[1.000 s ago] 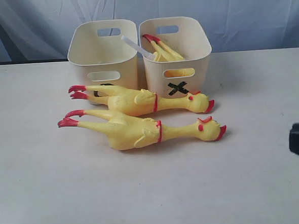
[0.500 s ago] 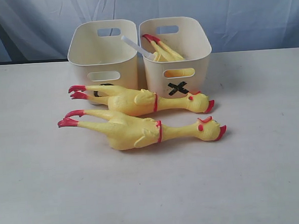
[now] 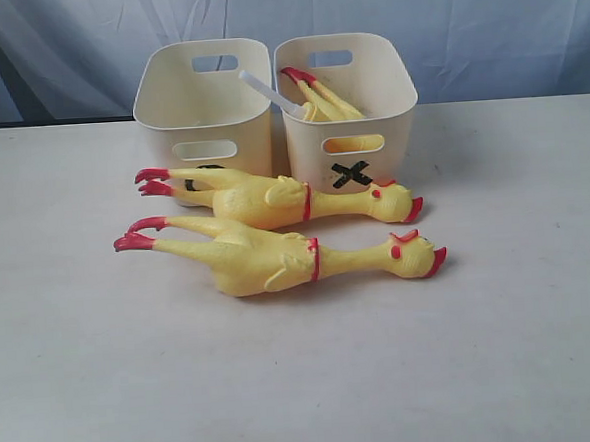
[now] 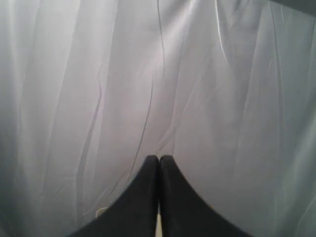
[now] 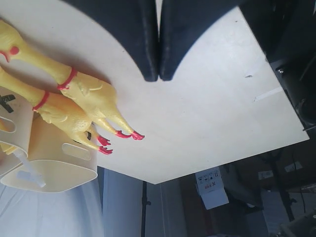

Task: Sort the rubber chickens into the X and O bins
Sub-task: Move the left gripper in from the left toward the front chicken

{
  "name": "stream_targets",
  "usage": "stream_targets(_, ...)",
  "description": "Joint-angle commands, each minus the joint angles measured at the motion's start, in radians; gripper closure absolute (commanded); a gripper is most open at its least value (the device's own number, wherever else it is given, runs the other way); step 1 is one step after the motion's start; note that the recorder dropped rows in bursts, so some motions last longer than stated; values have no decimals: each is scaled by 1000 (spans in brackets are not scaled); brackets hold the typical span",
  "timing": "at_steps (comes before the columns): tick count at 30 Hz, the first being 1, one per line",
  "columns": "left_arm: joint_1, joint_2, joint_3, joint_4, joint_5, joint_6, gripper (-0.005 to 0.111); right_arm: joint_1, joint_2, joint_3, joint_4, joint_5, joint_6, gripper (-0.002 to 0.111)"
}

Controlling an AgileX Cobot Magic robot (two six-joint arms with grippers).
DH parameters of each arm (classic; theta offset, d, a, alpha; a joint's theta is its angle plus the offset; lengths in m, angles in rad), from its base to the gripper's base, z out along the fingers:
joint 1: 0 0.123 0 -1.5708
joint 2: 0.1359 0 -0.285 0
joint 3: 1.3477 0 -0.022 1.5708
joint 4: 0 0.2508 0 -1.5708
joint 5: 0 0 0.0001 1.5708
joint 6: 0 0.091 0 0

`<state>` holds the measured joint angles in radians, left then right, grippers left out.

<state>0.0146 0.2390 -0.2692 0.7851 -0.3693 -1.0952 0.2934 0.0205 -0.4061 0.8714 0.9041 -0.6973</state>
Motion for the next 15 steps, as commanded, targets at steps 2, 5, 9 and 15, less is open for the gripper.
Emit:
stream_targets(2, 3, 160, -100, 357, -10, -360, 107, -3, -7, 5, 2, -2, 0, 108)
stream_targets(5, 3, 246, -148, 585, -50, -578, 107, -3, -7, 5, 2, -2, 0, 108)
stream_targets(9, 3, 343, -195, 827, -116, -793, 107, -3, -7, 5, 2, 2, 0, 108)
stream_targets(15, 3, 431, -236, 959, -204, -886, 107, -3, -7, 5, 10, 1, 0, 108)
